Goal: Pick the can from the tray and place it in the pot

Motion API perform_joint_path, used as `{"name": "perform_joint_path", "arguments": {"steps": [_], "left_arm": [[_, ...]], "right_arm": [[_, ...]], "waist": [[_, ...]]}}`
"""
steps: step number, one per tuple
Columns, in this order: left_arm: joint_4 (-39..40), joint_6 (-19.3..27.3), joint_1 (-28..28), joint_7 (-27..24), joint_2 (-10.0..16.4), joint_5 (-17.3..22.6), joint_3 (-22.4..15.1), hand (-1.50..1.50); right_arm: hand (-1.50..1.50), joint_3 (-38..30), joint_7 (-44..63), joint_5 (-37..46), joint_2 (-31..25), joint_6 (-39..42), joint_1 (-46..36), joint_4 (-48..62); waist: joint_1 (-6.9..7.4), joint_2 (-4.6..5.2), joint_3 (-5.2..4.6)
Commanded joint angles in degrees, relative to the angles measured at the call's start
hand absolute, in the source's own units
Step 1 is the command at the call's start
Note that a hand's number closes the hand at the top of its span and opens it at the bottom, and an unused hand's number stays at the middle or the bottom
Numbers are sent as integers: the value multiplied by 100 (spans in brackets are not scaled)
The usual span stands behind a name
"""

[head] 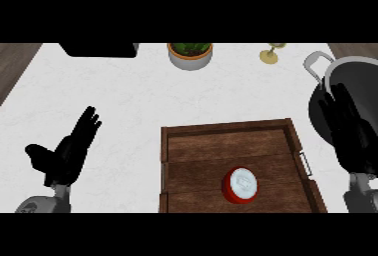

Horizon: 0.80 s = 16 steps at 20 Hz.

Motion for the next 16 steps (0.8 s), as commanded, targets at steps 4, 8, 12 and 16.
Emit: {"name": "perform_joint_path", "arguments": {"steps": [4,8,12,16], "left_arm": [[-553,696,-626,355,138,-169,483,0],[-691,710,-788,470,295,-130,588,0],[-1236,952,-856,1256,319,-189,548,0],[-1474,942,-615,1238,316,-289,636,0]], "right_arm": [[150,-174,-987,665,-260,132,149,-223],[150,276,-1087,2847,-1607,-369,339,209],[-150,309,-2841,2472,3,-930,1127,117],[-150,376,-2930,2503,-290,-548,1645,-983]], "waist": [[-44,142,136],[37,149,101],[-50,145,140],[-81,142,130]]}}
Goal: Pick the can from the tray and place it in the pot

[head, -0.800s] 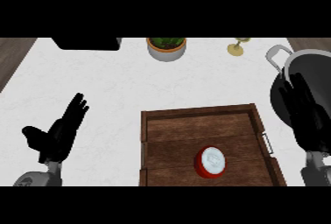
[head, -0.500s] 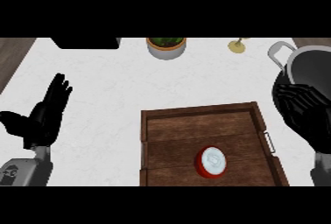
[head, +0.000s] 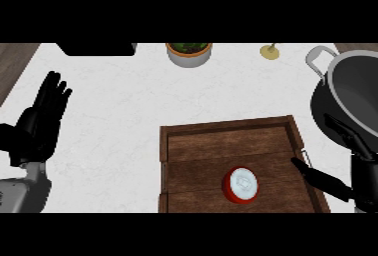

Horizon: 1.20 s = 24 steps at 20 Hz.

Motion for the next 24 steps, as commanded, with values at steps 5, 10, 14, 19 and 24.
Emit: {"name": "perform_joint_path", "arguments": {"steps": [5,10,14,19,24], "left_arm": [[-219,3,-224,535,74,-21,134,0],[-191,-61,65,143,-83,-121,-16,0],[-56,120,-315,309,-157,-315,-127,0],[38,73,-387,267,-152,-310,-36,0],[-13,61,-364,341,-223,-372,97,0]], "right_arm": [[-150,375,1368,637,-771,530,476,-1780],[-150,808,2849,830,-1701,1520,374,-2218],[-150,1197,4261,1113,-2202,2203,-233,-2653],[-150,2279,5871,1426,-1717,2769,-1102,-2748],[-150,2537,7010,1409,-813,3231,-1818,-2687]], "waist": [[-11,3,-5],[74,22,-22],[108,45,-27],[189,53,-18],[50,25,-3]]}}
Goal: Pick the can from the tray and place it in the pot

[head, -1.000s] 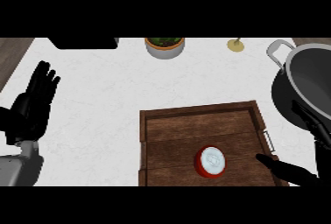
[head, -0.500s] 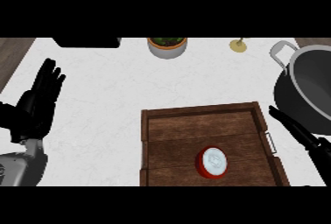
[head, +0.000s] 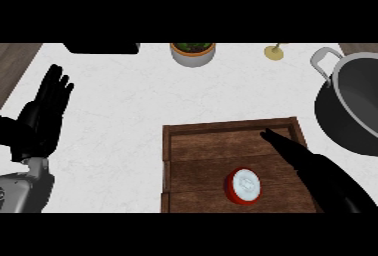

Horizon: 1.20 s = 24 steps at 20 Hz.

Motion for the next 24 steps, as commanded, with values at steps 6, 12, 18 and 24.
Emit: {"name": "perform_joint_path", "arguments": {"steps": [6,12,18,24], "left_arm": [[-52,-260,224,-138,-156,-144,228,0],[-1,-267,240,-44,-302,-216,244,0],[65,-315,118,-139,-485,-374,360,0],[-179,-553,115,271,-377,-307,571,0]], "right_arm": [[-150,637,990,911,1402,452,-242,208],[-150,403,903,1172,1396,796,-163,789],[-150,632,921,1909,2108,812,49,931],[-150,528,340,2352,2455,782,71,1595]], "waist": [[-89,-11,11],[-90,-8,12],[-96,-10,12],[-91,-9,12]]}}
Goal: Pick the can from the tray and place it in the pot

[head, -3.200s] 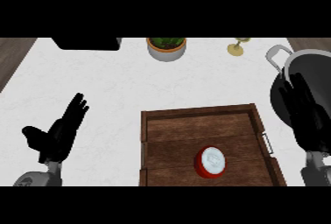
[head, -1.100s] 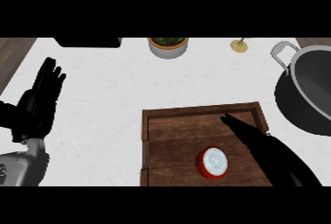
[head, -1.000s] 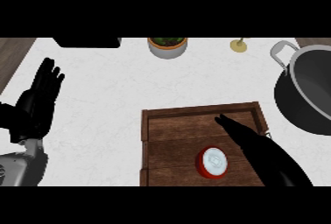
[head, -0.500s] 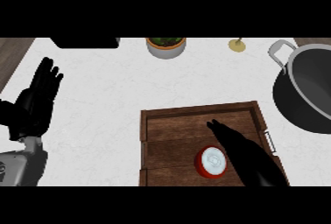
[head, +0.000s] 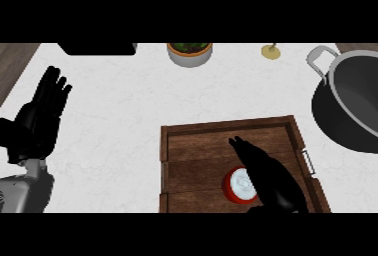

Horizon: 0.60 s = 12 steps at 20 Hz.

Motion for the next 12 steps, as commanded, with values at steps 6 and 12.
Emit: {"name": "perform_joint_path", "arguments": {"steps": [6,12], "left_arm": [[130,-202,-23,-94,-78,-110,189,0],[40,-79,62,-114,-280,-321,73,0]], "right_arm": [[-150,-303,-797,621,363,-160,84,1147],[150,-229,-1274,671,90,417,12,954]], "waist": [[5,4,0],[11,2,0]]}}
